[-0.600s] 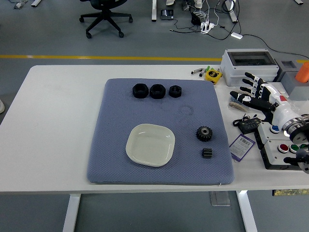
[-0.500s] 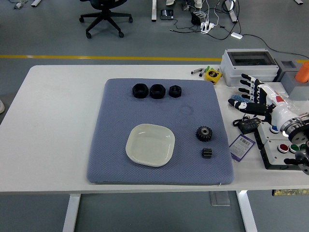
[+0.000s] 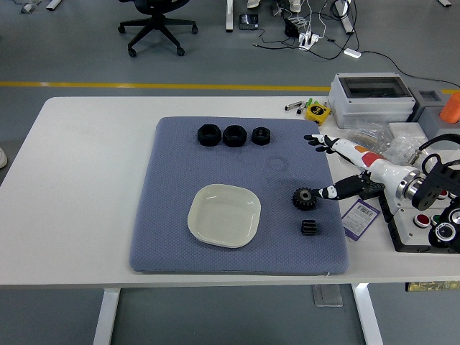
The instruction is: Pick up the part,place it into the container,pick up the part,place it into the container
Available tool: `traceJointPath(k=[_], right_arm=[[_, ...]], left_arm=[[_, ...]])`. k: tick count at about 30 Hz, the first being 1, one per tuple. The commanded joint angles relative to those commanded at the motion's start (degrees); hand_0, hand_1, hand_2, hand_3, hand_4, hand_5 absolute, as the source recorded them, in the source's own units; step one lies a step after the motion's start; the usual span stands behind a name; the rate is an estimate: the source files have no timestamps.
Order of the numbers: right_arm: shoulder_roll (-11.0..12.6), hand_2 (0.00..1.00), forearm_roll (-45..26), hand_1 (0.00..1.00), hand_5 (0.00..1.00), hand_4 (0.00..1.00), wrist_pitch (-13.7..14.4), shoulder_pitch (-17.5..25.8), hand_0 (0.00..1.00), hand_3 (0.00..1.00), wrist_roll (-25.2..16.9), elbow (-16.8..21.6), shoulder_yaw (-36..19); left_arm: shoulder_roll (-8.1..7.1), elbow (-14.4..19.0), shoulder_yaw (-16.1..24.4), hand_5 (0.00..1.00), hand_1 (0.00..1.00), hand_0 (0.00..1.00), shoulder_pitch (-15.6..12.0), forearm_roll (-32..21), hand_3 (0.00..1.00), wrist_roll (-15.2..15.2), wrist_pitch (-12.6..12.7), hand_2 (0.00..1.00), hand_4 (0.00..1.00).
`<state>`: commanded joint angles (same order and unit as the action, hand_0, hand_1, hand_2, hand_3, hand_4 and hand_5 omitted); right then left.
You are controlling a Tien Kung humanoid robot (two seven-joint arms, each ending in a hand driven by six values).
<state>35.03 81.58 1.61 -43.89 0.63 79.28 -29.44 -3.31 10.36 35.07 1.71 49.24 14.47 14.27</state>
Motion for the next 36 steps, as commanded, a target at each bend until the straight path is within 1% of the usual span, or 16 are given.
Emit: traceJointPath(k=[1, 2, 3, 4, 5, 8, 9, 13, 14, 15, 17, 32, 33, 36], right_arm=[[-0.1, 0.868, 2.2, 0.816, 0.138, 0.906, -0.4, -0.3, 0.829, 0.939, -0.1, -0.1, 0.3], [-0.5, 0.868, 4.5, 0.816, 0.138, 0.906, -1.5, -1.2, 0.829, 0.939, -0.2, -0.6, 1.5], [-0.8, 0.843, 7.1, 0.798, 0.13, 0.896, -2.1, -1.9, 0.806, 0.891, -0.3, -1.0, 2.2], [-1.2, 0.843, 9.7, 0.798, 0.13, 0.896, -2.6, -2.7, 0.806, 0.891, -0.4, -1.5, 3.2], [-1.4, 0.843, 11.3, 0.798, 0.13, 0.896, -2.8, -2.9, 0.806, 0.891, -0.5, -1.7, 3.5], [-3.1, 0.843, 18.7, 0.798, 0.13, 0.896, -3.5, -4.8, 0.806, 0.891, -0.8, -4.0, 5.5], [-3.7, 0.824, 20.6, 0.785, 0.134, 0.892, -3.6, -5.3, 0.792, 0.855, -0.9, -5.1, 5.9], [-5.5, 0.824, 29.6, 0.785, 0.134, 0.892, -3.5, -7.0, 0.792, 0.855, -1.1, -8.4, 7.5], [-5.8, 0.824, 29.8, 0.785, 0.134, 0.892, -3.4, -7.4, 0.792, 0.855, -1.2, -9.4, 8.1], [-6.3, 0.807, 29.7, 0.775, 0.137, 0.885, -3.4, -7.9, 0.771, 0.846, -1.3, -10.3, 8.8], [-7.0, 0.807, 29.5, 0.775, 0.137, 0.885, -3.3, -8.4, 0.771, 0.846, -1.4, -11.7, 9.8], [-11.1, 0.802, 28.1, 0.768, 0.136, 0.866, -2.2, -9.6, 0.77, 0.839, -2.5, -18.8, 13.5], [-11.3, 0.797, 27.9, 0.766, 0.151, 0.851, -2.2, -9.6, 0.767, 0.834, -2.5, -19.2, 13.7], [-12.1, 0.797, 27.3, 0.766, 0.151, 0.851, -2.0, -9.9, 0.767, 0.834, -2.4, -20.6, 14.1]], left_arm=[[-0.02, 0.0, -0.1, 0.654, 0.578, 0.55, 0.0, -0.1, 0.644, 0.0, 0.0, 0.599, 0.675], [-0.06, 0.0, -0.3, 0.654, 0.578, 0.55, 0.0, -0.2, 0.644, -0.1, 0.0, 0.599, 0.675], [-0.08, 0.0, -0.3, 0.652, 0.578, 0.548, 0.0, -0.3, 0.644, -0.1, 0.0, 0.597, 0.674], [-0.08, 0.0, -0.4, 0.652, 0.578, 0.548, 0.1, -0.4, 0.644, -0.1, 0.1, 0.597, 0.674], [-0.08, 0.0, -0.4, 0.652, 0.578, 0.548, 0.1, -0.5, 0.644, -0.1, 0.1, 0.597, 0.674], [-0.15, 0.0, -0.5, 0.652, 0.578, 0.548, 0.1, -0.5, 0.644, -0.1, 0.2, 0.597, 0.674], [-0.15, 0.0, -0.5, 0.654, 0.576, 0.543, 0.2, -0.5, 0.643, -0.1, 0.2, 0.589, 0.676], [-0.2, 0.0, -0.5, 0.654, 0.576, 0.543, 0.2, -0.5, 0.643, -0.1, 0.2, 0.589, 0.676], [-0.21, 0.0, -0.5, 0.654, 0.576, 0.543, 0.2, -0.5, 0.643, -0.1, 0.3, 0.589, 0.676], [-0.22, 0.0, -0.4, 0.654, 0.574, 0.542, 0.3, -0.5, 0.643, -0.1, 0.3, 0.585, 0.676], [-0.23, 0.1, -0.4, 0.654, 0.574, 0.542, 0.3, -0.3, 0.643, 0.0, 0.2, 0.585, 0.676], [-0.12, 0.2, -0.2, 0.651, 0.572, 0.539, 0.3, 0.2, 0.642, 0.2, 0.1, 0.581, 0.677], [-0.11, 0.2, -0.2, 0.65, 0.572, 0.54, 0.4, 0.2, 0.643, 0.2, 0.1, 0.58, 0.677], [-0.09, 0.2, -0.2, 0.65, 0.572, 0.54, 0.4, 0.2, 0.643, 0.2, 0.1, 0.58, 0.677]])
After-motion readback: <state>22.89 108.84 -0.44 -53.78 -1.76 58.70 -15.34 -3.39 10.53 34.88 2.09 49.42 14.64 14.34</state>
